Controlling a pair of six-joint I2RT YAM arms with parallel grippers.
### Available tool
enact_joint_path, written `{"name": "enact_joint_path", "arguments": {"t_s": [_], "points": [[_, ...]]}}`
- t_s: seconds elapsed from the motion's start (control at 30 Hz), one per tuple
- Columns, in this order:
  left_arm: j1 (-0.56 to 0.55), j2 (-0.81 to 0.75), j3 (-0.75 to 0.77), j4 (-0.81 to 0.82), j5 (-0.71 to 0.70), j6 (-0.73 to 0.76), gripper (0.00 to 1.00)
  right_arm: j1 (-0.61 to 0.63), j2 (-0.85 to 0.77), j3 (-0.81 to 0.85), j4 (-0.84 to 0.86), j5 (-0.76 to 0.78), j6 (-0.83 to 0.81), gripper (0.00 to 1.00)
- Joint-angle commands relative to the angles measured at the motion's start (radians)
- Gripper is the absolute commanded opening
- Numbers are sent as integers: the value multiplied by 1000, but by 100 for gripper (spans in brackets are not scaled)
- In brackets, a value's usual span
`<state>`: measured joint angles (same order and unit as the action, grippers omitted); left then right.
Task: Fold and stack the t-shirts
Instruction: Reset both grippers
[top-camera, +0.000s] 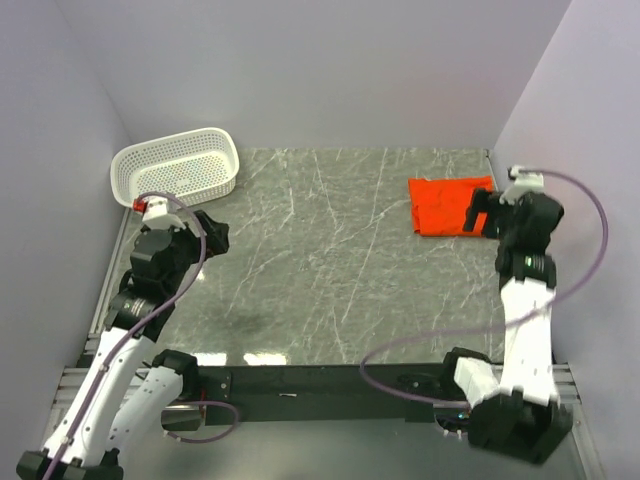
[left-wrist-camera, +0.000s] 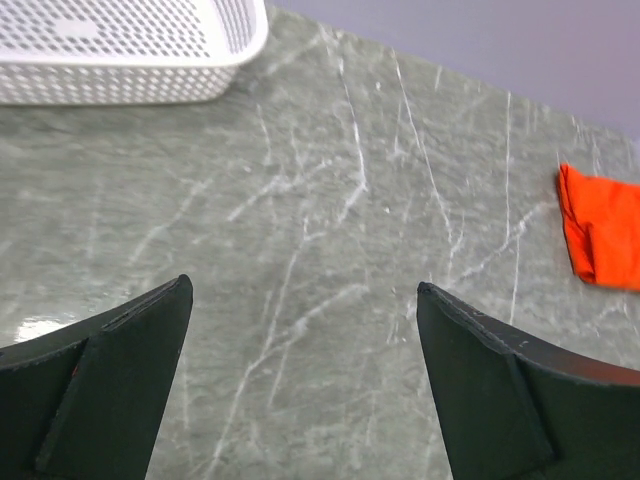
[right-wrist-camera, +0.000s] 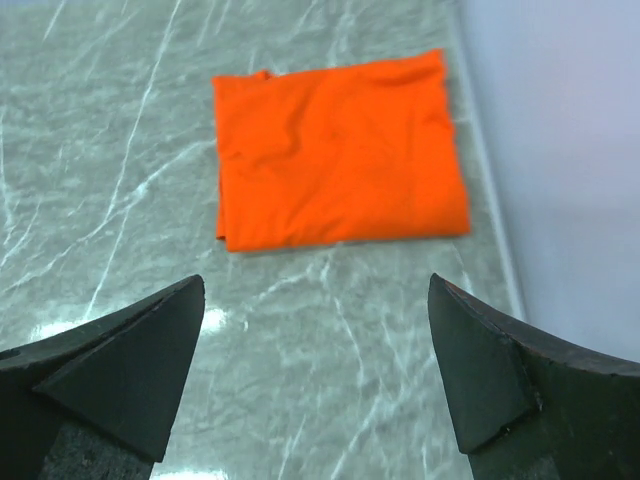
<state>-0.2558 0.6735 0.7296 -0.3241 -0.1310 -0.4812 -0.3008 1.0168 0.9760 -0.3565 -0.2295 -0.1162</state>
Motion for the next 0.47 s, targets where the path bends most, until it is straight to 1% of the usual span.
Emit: {"name": "enact_joint_path", "arguments": {"t_s": [0.0,0.07,0.1,0.13,0.17,0.27,0.3,0.43], "points": [[7,-55,-5,-26,-76,43,99,5,-223,-103,125,180,50,98],[7,-61,-24,-29,-62,32,100,5,-294,-134,104,211,52,98],[9,-68,-28,-29,-58,27,99,5,-349,-138,76,226,79,98],[9,-69,-33,-32,-52,18,99,5,-372,-141,61,289,101,98],[9,-69,-32,-33,-48,12,99,5,-407,-148,38,314,114,98],[9,-80,-24,-38,-48,9,99,5,-434,-164,8,355,115,98],[9,-86,-21,-38,-50,12,99,3,-437,-172,8,358,157,98],[9,-94,-6,-46,-62,27,99,3,-428,-188,-6,329,182,98]]}}
